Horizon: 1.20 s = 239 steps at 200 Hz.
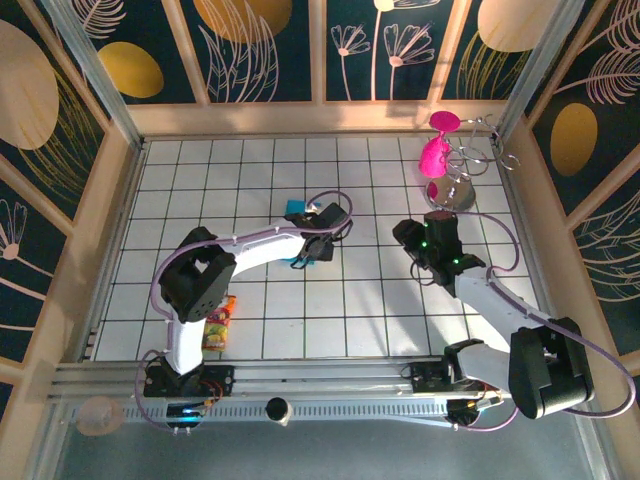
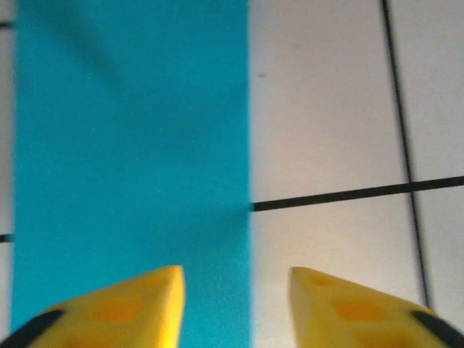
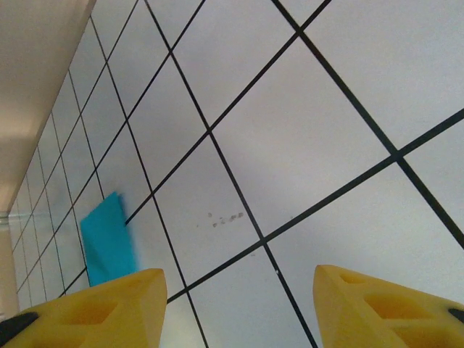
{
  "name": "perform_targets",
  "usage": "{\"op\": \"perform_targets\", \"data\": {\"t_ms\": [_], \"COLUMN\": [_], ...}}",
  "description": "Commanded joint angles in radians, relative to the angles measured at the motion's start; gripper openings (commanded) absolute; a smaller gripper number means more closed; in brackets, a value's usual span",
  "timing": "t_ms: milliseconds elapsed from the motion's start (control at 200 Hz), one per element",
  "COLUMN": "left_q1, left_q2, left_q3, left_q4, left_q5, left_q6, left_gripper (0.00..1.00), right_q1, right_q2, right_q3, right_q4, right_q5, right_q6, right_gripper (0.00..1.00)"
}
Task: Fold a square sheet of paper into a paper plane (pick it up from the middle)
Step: Turn over the paper at the center of the table, then move the paper to the center of the table.
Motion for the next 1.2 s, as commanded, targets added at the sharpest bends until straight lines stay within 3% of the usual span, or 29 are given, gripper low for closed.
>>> {"op": "perform_targets", "data": {"t_ms": [0,215,360,586,876,1191], "left_q1": [0.014,0.095,0.175,0.266,0.317,0.321], "left_q2": [-0.049,-0.231,-0.392,-0.588,-0.691,-0.647], "left_q3": [-0.030,-0.175,-0.324,-0.558,-0.723,-0.718], "left_q4": [0.115,0.275,0.334,0.400,0.484,0.497], "left_q5": [0.173,0.301,0.262,0.194,0.214,0.254], "left_q6": [-0.019,-0.073,-0.112,-0.174,-0.245,-0.247], "left_gripper": [0.50,0.63,0.74,0.99,0.99,0.99], "right_q1": [0.009,0.115,0.218,0.361,0.402,0.403], "right_q2": [0.019,0.129,0.266,0.532,0.773,0.855], "right_q3": [0.010,0.098,0.191,0.380,0.570,0.621], "right_q4": [0.040,0.053,0.083,0.140,0.136,0.042], "right_q5": [-0.054,-0.087,-0.118,-0.176,-0.258,-0.246], "right_q6": [-0.053,-0.119,-0.142,-0.127,-0.113,-0.149], "right_gripper": [0.57,0.62,0.64,0.57,0.48,0.47]}}
